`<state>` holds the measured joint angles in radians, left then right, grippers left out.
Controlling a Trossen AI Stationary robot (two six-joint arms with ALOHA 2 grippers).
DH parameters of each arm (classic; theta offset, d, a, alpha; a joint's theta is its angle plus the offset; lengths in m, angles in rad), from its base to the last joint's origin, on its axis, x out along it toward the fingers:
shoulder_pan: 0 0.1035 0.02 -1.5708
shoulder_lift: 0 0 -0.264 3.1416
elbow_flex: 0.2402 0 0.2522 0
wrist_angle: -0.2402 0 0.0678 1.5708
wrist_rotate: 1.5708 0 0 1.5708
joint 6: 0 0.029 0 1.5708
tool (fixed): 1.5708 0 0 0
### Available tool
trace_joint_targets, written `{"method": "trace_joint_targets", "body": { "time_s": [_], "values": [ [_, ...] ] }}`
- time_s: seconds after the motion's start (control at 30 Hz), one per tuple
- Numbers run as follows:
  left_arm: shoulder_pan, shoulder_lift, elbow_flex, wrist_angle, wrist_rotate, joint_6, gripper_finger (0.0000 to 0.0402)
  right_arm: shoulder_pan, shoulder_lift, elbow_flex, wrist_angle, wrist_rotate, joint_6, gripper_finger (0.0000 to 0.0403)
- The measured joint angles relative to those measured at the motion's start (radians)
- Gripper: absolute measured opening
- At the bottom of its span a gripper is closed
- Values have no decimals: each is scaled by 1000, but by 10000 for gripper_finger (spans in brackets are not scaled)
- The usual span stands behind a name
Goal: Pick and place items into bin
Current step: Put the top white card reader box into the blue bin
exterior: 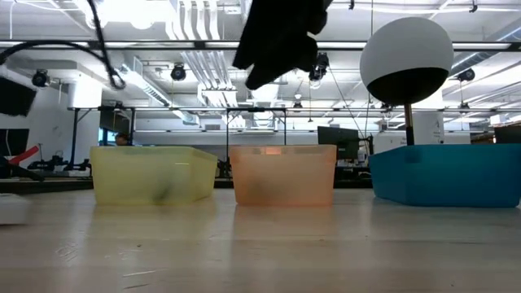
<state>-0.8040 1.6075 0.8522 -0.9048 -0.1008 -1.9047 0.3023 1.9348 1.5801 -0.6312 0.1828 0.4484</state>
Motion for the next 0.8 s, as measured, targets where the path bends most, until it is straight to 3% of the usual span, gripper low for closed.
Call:
{"method": "trace_joint_targets", "body": {
  "time_s": [0.2,0.37,0.6,0.7,0.8],
  "values": [
    [5,-5,18,305,-181,80,11,0,0,0,-109,-1,0,219],
    [5,7,15,406,-359,101,11,18,0,0,-169,-4,5,219],
    [3,-14,19,402,-279,236,11,60,-2,-15,-188,-20,18,219],
    [3,-13,19,436,-254,279,11,65,12,-39,-168,-136,87,219],
    [-1,-13,19,575,-247,438,11,61,69,-47,-117,-277,196,219]
  ]
}}
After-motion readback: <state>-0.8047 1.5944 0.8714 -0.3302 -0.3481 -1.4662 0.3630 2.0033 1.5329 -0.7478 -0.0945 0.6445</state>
